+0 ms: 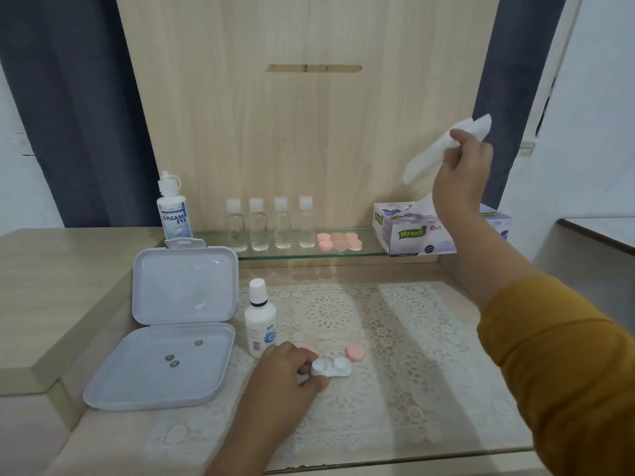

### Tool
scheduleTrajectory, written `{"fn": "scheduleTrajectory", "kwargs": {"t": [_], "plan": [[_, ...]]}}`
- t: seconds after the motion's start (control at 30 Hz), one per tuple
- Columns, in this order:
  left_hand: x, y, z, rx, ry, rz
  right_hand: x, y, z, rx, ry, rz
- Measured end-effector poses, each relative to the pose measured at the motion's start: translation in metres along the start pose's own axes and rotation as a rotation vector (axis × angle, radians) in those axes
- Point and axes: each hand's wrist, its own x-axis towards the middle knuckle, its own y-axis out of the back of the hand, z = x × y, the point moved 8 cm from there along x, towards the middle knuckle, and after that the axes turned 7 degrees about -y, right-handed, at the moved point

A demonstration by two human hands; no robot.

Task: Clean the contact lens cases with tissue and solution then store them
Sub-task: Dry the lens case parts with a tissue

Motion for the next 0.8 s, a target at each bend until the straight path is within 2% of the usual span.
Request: {"fn": "scheduleTrajectory", "kwargs": {"t": [0.07, 0.2, 0.3, 0.37, 0.43, 0.53, 0.67, 0.8], "plan": [[0.000, 0.000, -0.001, -0.001, 0.003, -0.002, -0.005, -0.004, 0.003, -0.047, -0.049, -0.052], [0.000, -0.001, -0.002, -0.008, 0.005, -0.002, -0.029, -0.021, 0.031, -0.192, -0.185, -0.260], [0.000, -0.001, -0.001, -0.012, 0.003, -0.008, -0.046, -0.028, 0.044, -0.362, -0.161, -0.359], [0.000, -0.001, -0.002, -0.017, 0.007, -0.007, -0.052, -0.027, 0.042, -0.432, -0.115, -0.362], [0.000, -0.001, -0.001, -0.028, 0.013, -0.004, -0.055, -0.019, 0.030, -0.410, -0.069, -0.290], [0.000, 0.000, -0.001, -0.043, 0.024, -0.012, -0.067, -0.002, 0.005, -0.250, -0.017, -0.207], [0.000, 0.002, -0.001, -0.058, 0.030, -0.008, -0.109, 0.013, -0.004, -0.033, -0.116, -0.344], [-0.003, 0.007, 0.001, -0.144, 0.036, 0.028, -0.170, 0.020, -0.009, -0.073, 0.012, -0.441]]}}
